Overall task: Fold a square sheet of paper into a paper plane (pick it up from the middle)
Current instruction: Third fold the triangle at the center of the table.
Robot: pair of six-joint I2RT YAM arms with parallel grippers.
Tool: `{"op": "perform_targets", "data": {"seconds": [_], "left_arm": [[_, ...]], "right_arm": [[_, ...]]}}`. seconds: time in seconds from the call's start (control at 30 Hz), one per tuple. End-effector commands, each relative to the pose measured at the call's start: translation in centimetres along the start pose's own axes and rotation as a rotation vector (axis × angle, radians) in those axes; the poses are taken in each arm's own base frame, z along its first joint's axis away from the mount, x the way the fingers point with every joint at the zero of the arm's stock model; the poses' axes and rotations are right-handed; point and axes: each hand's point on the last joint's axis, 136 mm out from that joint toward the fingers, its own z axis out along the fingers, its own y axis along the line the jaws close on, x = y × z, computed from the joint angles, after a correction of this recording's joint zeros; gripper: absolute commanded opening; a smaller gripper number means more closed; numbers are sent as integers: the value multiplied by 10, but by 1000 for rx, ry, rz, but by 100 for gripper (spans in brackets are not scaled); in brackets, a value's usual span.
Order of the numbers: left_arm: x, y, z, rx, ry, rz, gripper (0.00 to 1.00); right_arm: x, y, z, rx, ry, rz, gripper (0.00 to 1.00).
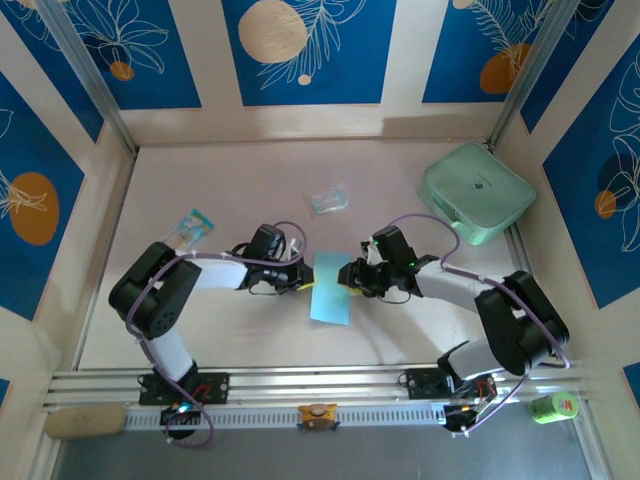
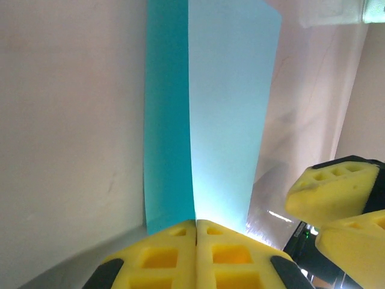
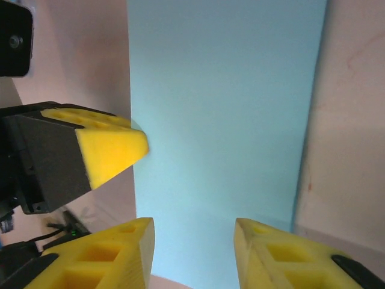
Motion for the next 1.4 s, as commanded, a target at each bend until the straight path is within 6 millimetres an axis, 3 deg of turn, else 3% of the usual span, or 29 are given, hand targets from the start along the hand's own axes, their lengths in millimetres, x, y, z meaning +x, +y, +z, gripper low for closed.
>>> {"op": "perform_targets", "data": {"seconds": [0.0, 0.23, 0.37, 0.5, 0.6, 0.8, 0.9, 0.93, 0.97, 1.37], "left_arm": [[1, -6, -12, 48, -3, 23, 2], [2, -6, -20, 26, -21, -4, 2], [-8, -8, -27, 21, -98, -35, 1], [-19, -8, -27, 33, -162, -86, 0], [-21, -4, -28, 16, -180, -110, 0], [-25, -5, -30, 1, -190, -114, 0], [-26, -6, -29, -1, -184, -113, 0], [-26, -8, -28, 1, -181, -111, 0], [-26, -8, -28, 0, -178, -110, 0], [-27, -10, -27, 5, -173, -106, 1]], "right_arm": [[0, -1, -12, 107, -86, -64, 42], [-2, 9, -23, 137, -306, -281, 41], [3, 23, -19, 89, -369, -491, 47], [12, 42, -13, 122, -355, -776, 48], [31, 62, -6, 79, -417, -1042, 48], [52, 69, 10, 122, -385, -1295, 49], [57, 77, 17, 126, -407, -1360, 51], [56, 78, 19, 145, -413, -1369, 66], [52, 77, 21, 179, -430, -1362, 70], [53, 67, 45, 378, -475, -1498, 67]]}}
